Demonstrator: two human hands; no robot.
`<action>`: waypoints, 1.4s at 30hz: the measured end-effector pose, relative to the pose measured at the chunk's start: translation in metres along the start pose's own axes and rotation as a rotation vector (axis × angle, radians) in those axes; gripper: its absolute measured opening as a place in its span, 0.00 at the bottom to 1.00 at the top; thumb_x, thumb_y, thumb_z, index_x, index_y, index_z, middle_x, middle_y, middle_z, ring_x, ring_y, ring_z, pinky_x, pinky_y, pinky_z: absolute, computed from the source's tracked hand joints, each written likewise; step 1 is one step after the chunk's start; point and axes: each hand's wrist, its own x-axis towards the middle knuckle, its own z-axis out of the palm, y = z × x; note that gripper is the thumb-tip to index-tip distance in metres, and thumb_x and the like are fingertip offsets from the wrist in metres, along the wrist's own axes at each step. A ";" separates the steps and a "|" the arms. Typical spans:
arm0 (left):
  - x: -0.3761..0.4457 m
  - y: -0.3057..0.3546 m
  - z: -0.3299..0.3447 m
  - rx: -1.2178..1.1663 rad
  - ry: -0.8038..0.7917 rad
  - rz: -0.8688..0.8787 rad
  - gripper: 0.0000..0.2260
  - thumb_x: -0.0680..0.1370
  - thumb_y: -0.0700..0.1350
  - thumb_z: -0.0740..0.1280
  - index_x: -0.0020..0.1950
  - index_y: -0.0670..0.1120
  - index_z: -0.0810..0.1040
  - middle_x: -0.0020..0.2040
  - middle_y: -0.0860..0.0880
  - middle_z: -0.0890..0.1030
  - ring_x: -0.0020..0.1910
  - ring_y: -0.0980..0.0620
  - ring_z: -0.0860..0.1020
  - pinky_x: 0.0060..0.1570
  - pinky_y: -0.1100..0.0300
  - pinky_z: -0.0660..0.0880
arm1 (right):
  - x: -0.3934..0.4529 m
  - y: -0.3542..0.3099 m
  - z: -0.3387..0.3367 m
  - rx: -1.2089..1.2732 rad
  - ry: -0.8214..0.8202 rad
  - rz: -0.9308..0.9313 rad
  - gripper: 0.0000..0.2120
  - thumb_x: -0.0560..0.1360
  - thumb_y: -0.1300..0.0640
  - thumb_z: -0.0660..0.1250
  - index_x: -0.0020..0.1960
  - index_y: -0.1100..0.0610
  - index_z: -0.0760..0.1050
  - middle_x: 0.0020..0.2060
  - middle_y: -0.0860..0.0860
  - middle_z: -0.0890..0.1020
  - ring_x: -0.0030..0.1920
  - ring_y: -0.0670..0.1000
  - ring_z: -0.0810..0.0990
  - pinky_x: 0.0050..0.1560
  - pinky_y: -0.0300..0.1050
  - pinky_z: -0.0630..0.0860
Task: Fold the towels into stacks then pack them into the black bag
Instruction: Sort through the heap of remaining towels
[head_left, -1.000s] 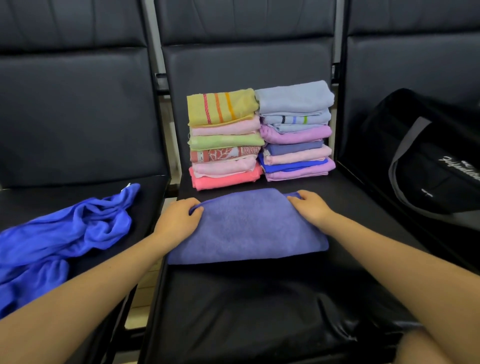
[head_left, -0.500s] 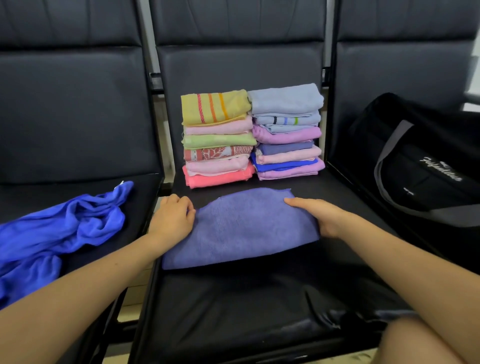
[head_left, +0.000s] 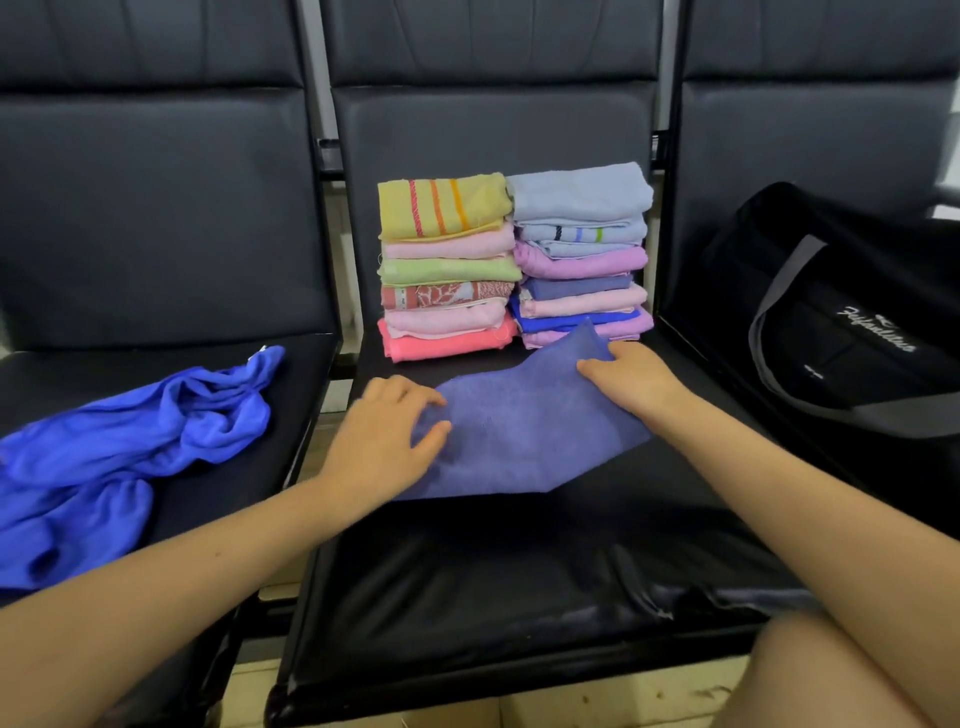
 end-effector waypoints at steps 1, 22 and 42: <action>-0.002 0.010 0.005 -0.037 -0.040 0.021 0.25 0.72 0.63 0.52 0.59 0.51 0.78 0.55 0.50 0.76 0.56 0.48 0.72 0.57 0.53 0.70 | -0.001 0.000 0.001 -0.023 -0.012 0.011 0.07 0.77 0.57 0.60 0.44 0.58 0.74 0.43 0.56 0.79 0.44 0.54 0.77 0.45 0.47 0.71; 0.011 0.027 0.019 -0.946 -0.171 -0.603 0.13 0.81 0.50 0.60 0.43 0.44 0.76 0.36 0.46 0.77 0.36 0.50 0.75 0.40 0.59 0.74 | -0.021 -0.016 0.056 0.277 -0.463 -0.017 0.23 0.79 0.69 0.55 0.72 0.58 0.64 0.44 0.57 0.79 0.36 0.51 0.79 0.33 0.38 0.77; 0.010 0.024 0.023 -1.001 -0.097 -0.566 0.05 0.77 0.37 0.67 0.51 0.42 0.73 0.36 0.46 0.76 0.34 0.52 0.75 0.33 0.64 0.76 | -0.035 -0.003 0.056 0.140 -0.494 0.142 0.11 0.74 0.53 0.70 0.52 0.58 0.77 0.46 0.56 0.83 0.41 0.50 0.82 0.42 0.42 0.81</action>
